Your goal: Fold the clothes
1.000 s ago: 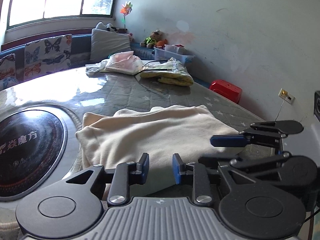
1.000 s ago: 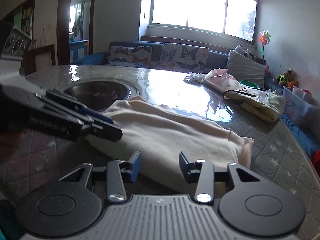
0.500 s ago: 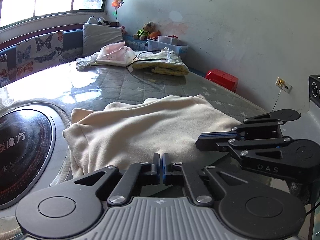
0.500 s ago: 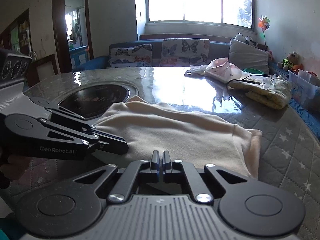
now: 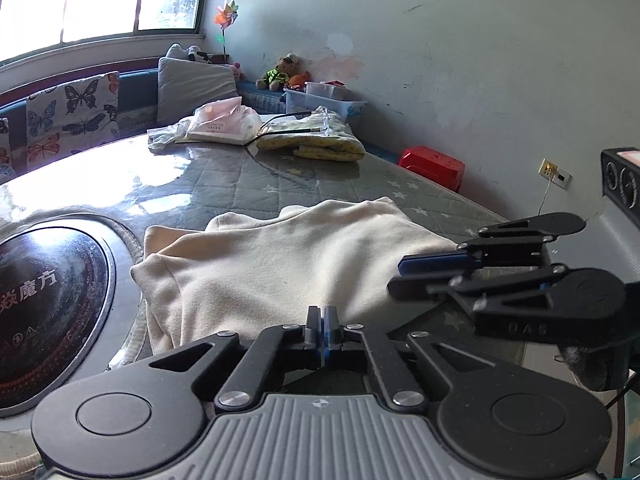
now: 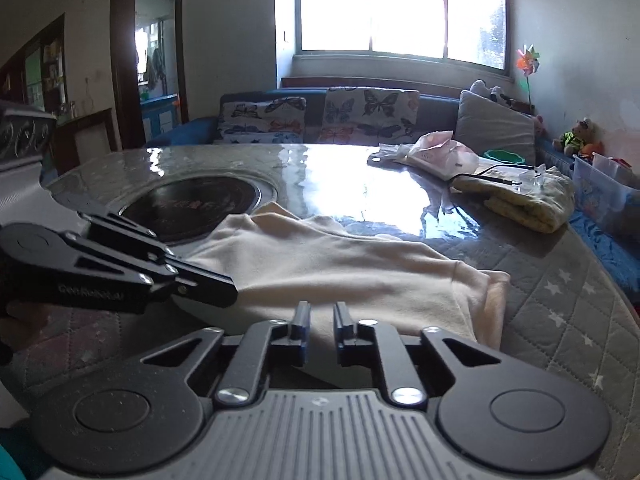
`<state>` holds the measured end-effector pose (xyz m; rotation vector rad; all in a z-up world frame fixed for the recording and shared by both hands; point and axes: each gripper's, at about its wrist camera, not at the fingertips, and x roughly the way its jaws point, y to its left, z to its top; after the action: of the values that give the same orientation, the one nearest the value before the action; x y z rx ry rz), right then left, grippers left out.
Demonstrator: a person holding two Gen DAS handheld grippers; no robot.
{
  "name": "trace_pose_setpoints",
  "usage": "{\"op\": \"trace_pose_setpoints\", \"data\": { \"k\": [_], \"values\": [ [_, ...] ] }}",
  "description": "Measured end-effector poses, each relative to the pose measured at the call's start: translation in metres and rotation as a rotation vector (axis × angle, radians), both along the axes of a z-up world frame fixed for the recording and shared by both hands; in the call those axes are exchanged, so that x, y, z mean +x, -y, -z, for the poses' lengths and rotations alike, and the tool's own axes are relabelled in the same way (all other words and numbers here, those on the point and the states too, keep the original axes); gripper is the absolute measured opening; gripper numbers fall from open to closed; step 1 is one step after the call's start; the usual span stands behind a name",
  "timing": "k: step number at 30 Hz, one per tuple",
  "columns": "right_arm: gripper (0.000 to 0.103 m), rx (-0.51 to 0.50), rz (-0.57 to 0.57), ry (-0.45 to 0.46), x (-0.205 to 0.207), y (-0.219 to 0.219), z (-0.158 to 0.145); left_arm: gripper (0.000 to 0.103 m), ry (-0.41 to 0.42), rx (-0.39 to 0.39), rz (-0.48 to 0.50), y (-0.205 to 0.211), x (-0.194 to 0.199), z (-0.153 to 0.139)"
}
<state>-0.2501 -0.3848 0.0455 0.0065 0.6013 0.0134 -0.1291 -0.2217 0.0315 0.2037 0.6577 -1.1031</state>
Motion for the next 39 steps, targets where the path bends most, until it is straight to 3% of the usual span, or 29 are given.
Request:
{"op": "trace_pose_setpoints", "data": {
  "k": [3,4,5,8,15,23,29,33,36,39],
  "values": [
    [0.028,-0.017,-0.002,-0.028,0.003,0.001,0.009,0.002,0.011,0.001,0.006,-0.001,-0.001,-0.001],
    [0.023,-0.016,-0.002,-0.036,0.003,0.002,0.012,0.002,0.014,0.000,0.009,-0.002,-0.001,-0.002],
    [0.011,-0.013,-0.003,-0.039,0.002,0.003,0.014,0.003,0.019,-0.004,0.012,-0.002,-0.002,-0.003],
    [0.002,-0.002,-0.007,-0.020,-0.005,0.003,0.012,0.004,0.032,-0.019,0.029,-0.001,-0.005,-0.005],
    [0.001,-0.023,-0.030,-0.022,-0.016,0.000,0.002,0.012,0.053,-0.008,0.058,0.014,-0.009,-0.001],
    [0.013,-0.026,0.079,0.041,-0.008,0.021,-0.004,0.012,0.010,0.043,0.093,0.022,-0.011,0.015],
    [0.017,-0.064,0.120,-0.021,-0.014,0.029,0.013,0.012,0.002,0.026,0.098,0.009,-0.014,0.009],
    [0.021,-0.126,0.109,-0.008,-0.023,0.021,0.007,0.016,0.033,-0.013,0.018,-0.005,-0.005,0.000],
    [0.037,-0.132,0.083,0.023,-0.019,0.012,0.001,0.017,0.024,-0.020,-0.061,-0.013,0.009,-0.001],
    [0.038,-0.127,0.057,0.045,-0.011,0.004,-0.002,0.019,0.014,0.003,-0.097,-0.018,0.018,0.004]
  ]
}}
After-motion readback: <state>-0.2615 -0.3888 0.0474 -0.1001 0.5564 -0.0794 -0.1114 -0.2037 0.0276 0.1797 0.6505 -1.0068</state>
